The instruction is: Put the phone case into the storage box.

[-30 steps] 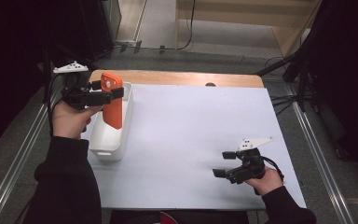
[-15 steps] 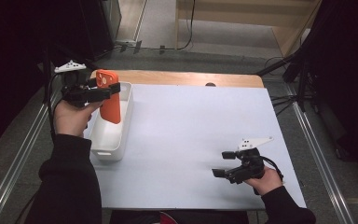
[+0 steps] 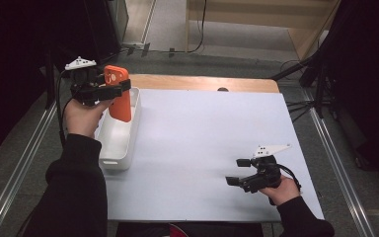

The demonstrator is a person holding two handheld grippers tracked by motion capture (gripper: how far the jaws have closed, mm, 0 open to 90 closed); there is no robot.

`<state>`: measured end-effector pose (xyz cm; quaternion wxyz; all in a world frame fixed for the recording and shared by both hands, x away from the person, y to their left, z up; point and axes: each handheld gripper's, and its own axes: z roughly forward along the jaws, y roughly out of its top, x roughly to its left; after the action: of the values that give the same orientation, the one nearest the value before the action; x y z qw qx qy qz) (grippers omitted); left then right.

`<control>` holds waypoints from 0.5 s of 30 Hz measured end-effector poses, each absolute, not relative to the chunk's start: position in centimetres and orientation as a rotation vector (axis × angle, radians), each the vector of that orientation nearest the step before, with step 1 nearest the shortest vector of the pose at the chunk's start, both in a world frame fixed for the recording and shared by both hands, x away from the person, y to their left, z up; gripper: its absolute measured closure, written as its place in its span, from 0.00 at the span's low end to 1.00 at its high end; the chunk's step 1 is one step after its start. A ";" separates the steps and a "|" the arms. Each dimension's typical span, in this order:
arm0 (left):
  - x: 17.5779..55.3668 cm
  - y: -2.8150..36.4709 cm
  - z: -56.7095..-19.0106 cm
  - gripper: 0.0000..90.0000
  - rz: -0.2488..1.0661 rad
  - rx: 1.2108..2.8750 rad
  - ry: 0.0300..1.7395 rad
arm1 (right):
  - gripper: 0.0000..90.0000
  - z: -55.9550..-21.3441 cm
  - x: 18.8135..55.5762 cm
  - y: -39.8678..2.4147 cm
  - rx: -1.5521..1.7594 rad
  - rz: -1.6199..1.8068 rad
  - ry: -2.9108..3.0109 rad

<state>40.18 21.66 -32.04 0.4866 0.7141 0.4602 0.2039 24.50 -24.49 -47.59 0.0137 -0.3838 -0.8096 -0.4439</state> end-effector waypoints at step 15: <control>43.3 21.6 -32.5 0.18 0.526 1.712 1.185 | 0.14 -47.6 24.4 -24.0 -1.165 -1.384 -2.531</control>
<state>43.26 21.62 -32.54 0.4769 0.7007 0.4851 0.2152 24.38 -23.99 -47.58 0.0155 -0.3744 -0.8135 -0.4448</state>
